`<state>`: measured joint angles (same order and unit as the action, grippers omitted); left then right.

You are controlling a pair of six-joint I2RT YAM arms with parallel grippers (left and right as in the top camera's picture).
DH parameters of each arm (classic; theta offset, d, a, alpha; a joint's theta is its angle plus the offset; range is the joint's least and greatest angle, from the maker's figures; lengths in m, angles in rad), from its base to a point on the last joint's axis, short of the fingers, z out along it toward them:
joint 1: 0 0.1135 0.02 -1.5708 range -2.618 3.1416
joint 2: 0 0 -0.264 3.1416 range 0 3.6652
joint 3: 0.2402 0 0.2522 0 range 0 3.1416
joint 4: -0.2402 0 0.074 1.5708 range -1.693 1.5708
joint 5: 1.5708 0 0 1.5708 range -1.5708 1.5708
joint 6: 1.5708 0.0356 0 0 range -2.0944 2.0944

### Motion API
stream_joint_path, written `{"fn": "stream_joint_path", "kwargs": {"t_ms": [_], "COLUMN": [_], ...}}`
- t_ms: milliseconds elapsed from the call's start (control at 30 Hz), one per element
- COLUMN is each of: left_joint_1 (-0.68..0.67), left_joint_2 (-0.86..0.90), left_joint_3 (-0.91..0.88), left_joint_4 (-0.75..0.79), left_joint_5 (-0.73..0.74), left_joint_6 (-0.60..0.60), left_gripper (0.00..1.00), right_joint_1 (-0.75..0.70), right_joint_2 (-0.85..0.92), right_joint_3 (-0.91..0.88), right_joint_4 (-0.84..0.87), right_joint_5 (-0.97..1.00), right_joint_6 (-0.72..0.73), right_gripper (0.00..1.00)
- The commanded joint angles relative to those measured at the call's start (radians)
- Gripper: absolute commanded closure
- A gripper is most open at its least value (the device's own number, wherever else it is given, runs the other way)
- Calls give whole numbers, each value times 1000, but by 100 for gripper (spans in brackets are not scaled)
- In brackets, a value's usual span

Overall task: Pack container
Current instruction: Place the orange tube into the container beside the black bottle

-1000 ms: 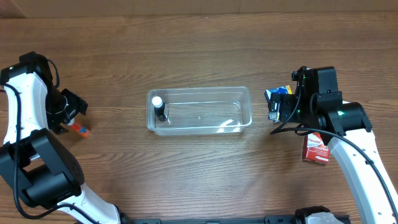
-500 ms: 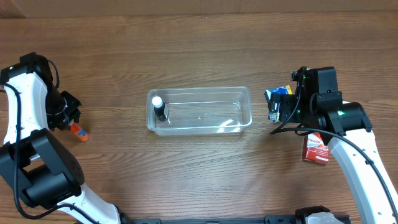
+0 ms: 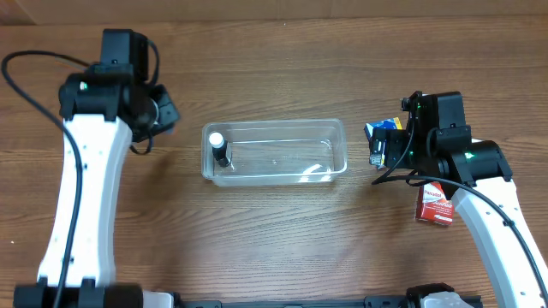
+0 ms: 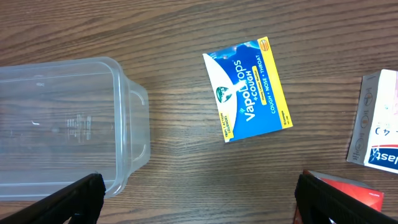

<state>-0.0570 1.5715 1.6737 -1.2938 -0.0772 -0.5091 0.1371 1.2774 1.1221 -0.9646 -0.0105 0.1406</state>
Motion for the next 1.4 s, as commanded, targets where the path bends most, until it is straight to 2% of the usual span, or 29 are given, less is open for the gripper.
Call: {"fn": "stream_joint_path", "kwargs": {"t_ms": [0, 133, 367, 700, 1067, 1133, 1200, 1367], "left_joint_1": [-93, -188, -258, -258, -258, -257, -257, -257], "left_joint_2": [-22, -21, -21, -16, 145, 145, 145, 145], "left_joint_3": [15, -50, -194, -291, -322, -322, -322, -322], "left_joint_4": [-23, -20, 27, 65, 166, 177, 180, 181], "left_joint_5": [8, -4, 0, 1, 23, 23, 23, 23], "left_joint_6": [8, 8, -11, -35, -37, -37, -37, -36], "left_gripper": [96, 96, 96, 92, 83, 76, 47, 37], "right_joint_1": [-4, -4, -4, -4, -4, -4, -4, -4], "right_joint_2": [-7, -7, -7, -7, -7, -7, -7, -7], "right_joint_3": [24, 24, 24, 24, 24, 24, 24, 24], "right_joint_4": [5, 5, 5, 4, -1, 0, -1, -1], "right_joint_5": [10, 10, 9, 9, 9, 9, 9, 9], "right_joint_6": [-3, -3, -3, -3, -3, -3, -3, -3], "right_gripper": [0, 0, 0, 0, 0, 0, 0, 0]}}
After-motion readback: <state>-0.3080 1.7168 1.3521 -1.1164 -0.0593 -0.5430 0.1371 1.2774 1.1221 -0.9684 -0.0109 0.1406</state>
